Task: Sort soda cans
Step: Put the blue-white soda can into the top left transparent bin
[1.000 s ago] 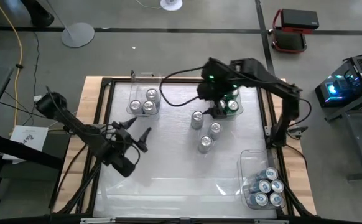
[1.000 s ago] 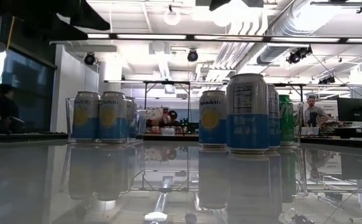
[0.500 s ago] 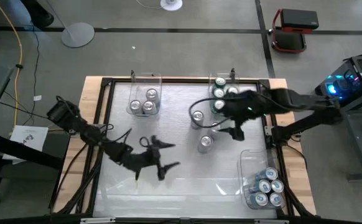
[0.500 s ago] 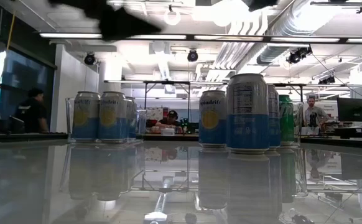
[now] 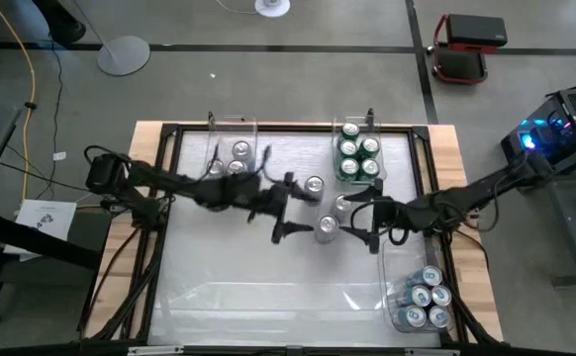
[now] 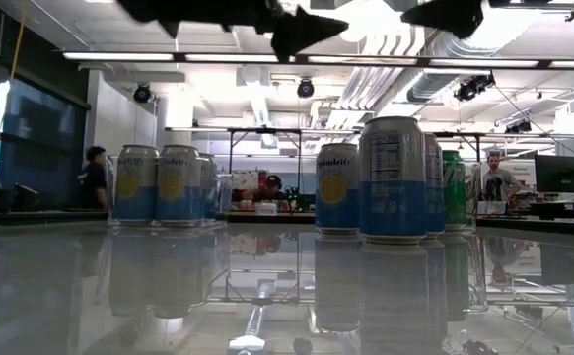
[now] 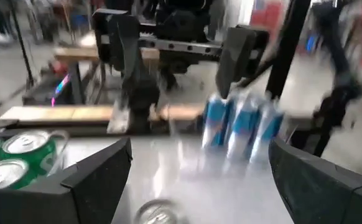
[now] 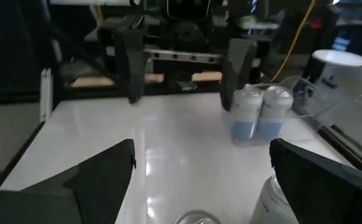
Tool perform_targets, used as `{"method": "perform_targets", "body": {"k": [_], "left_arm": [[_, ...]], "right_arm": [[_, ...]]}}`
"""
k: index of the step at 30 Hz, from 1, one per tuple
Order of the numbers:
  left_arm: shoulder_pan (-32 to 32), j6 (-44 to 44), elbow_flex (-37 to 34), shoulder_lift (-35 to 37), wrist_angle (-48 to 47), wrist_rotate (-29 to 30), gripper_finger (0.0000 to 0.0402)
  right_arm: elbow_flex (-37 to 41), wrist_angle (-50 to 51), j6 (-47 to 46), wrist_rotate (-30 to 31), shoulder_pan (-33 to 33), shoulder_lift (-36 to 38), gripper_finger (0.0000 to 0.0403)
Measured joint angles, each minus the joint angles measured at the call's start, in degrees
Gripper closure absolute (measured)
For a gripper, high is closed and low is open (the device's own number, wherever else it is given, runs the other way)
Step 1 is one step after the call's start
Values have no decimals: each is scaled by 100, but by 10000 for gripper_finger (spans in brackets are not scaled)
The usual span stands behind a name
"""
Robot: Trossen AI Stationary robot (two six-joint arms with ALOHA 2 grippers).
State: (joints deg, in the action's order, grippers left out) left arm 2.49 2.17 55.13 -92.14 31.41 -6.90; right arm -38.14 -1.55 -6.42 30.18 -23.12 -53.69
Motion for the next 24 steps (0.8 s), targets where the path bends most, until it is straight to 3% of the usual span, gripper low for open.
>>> {"method": "perform_targets", "body": {"k": [4, 7, 10, 14, 19, 24], "left_arm": [[-384, -817, 887, -13, -2106, 173, 46], [-685, -1415, 1205, -13, -2918, 324, 46], [-1042, -1908, 1316, -13, -3458, -161, 46], [-1511, -2356, 1318, -165, -3625, -1520, 46], [-1866, -2754, 1318, -586, -3355, -2232, 46], [-1973, -2623, 1316, -1163, -2737, -2415, 46]], "right_arm": [[567, -843, -96, 393, -85, 13, 41], [687, -964, -301, 870, -150, 15, 41], [720, -914, -449, 1212, -186, 2, 41], [720, -937, -605, 1291, -207, 2, 41], [720, -949, -895, 1300, -207, 2, 41], [720, -994, -1010, 1377, -207, 0, 41]]}}
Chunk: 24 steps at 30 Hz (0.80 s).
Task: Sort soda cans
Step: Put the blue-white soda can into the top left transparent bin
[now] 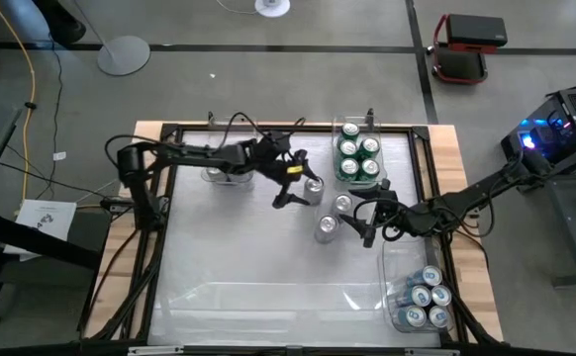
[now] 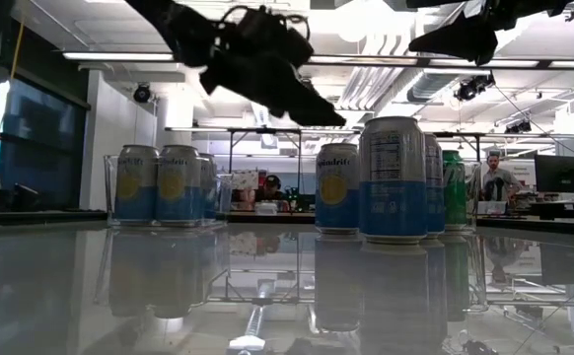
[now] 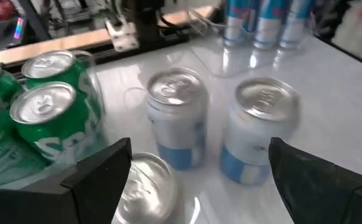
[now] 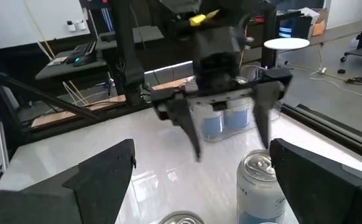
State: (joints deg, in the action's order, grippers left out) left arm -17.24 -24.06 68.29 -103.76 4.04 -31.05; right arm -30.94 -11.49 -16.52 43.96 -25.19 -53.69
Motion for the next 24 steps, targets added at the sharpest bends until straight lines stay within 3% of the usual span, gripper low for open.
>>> {"method": "perform_targets", "body": {"k": [10, 24], "left_arm": [[-146, 588, 1, -628, 862, 290, 46], [-150, 663, 0, -724, 748, 484, 46]], "right_arm": [[0, 0, -17, 11, 2, -2, 41], [-2, 0, 1, 12, 2, -4, 41]]}}
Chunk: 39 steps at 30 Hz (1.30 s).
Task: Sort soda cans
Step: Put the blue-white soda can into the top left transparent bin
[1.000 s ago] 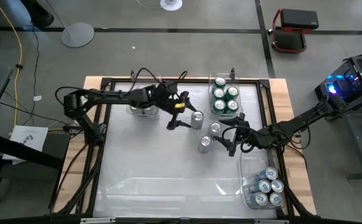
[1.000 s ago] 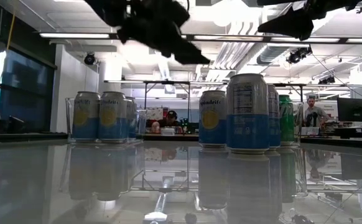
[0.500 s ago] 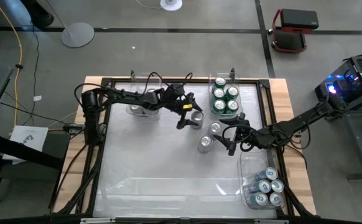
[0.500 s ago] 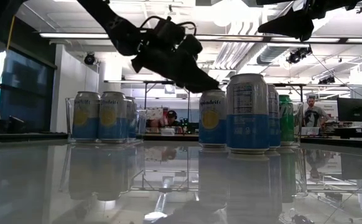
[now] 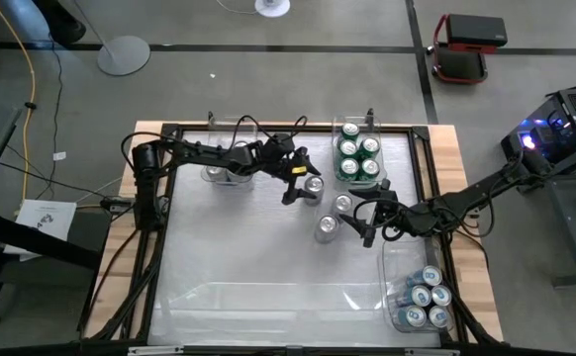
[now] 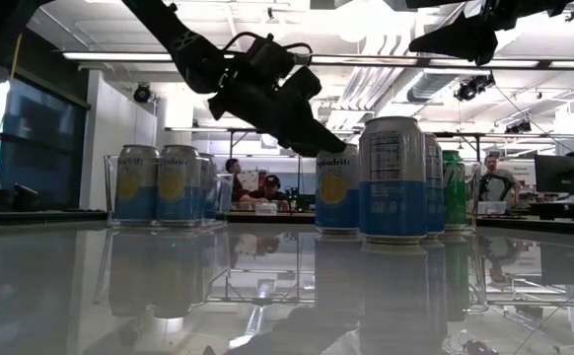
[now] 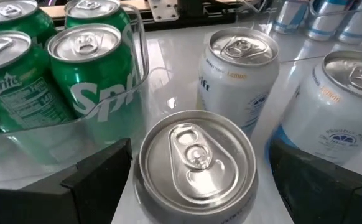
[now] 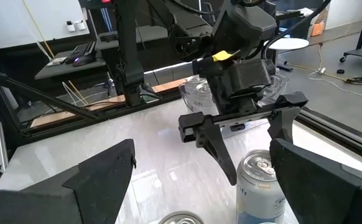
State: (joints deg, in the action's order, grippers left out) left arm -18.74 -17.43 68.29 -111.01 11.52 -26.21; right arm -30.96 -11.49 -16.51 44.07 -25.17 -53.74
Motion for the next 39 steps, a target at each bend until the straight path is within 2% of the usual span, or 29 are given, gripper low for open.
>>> {"method": "perform_targets", "body": {"k": [22, 31, 35, 39], "left_arm": [[133, 333, 0, -262, 250, 169, 48], [146, 530, 0, -255, 264, 384, 109], [156, 638, -11, -102, 95, 511, 110], [158, 611, -19, 375, -258, 812, 110]], "right_arm": [[-4, 54, -52, 42, 2, 0, 41], [-4, 138, -149, 40, 2, 0, 41], [-4, 138, -149, 39, 2, 0, 41], [-4, 178, -149, 39, 2, 0, 41]]}}
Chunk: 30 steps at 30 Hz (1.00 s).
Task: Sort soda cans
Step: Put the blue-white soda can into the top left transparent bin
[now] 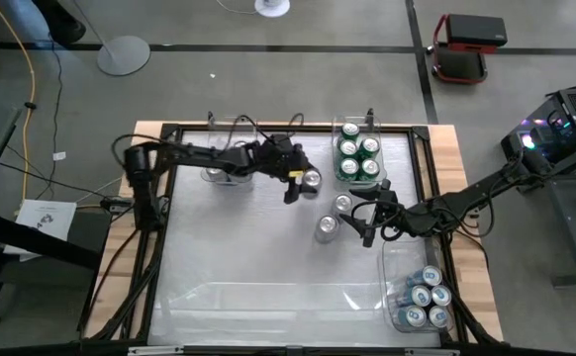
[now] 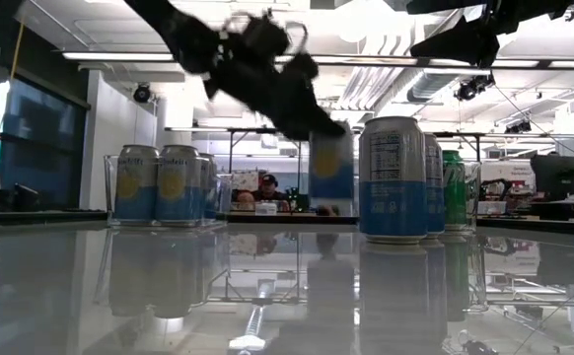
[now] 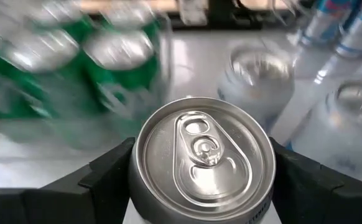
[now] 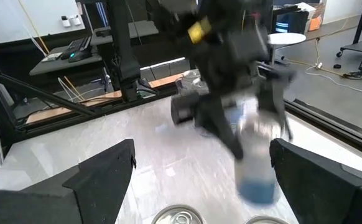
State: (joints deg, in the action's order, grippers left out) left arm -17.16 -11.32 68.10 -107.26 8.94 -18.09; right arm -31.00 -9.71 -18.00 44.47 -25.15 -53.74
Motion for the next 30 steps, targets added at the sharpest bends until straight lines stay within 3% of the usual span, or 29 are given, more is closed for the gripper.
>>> {"method": "perform_targets", "body": {"k": [10, 15, 22, 30], "left_arm": [[-220, -618, -23, 2155, -1936, 1236, 107], [-895, -556, -835, 3590, -2260, 1841, 106], [-2058, -104, -2205, 5310, -2039, 1932, 104], [-3027, 555, -3166, 5551, -1673, 1508, 104]], "right_arm": [[0, 76, 0, 0, 0, 0, 41], [0, 87, 0, 0, 0, 0, 41], [0, 87, 33, 2, 0, 0, 41], [0, 87, 28, 116, 0, 0, 41]]}}
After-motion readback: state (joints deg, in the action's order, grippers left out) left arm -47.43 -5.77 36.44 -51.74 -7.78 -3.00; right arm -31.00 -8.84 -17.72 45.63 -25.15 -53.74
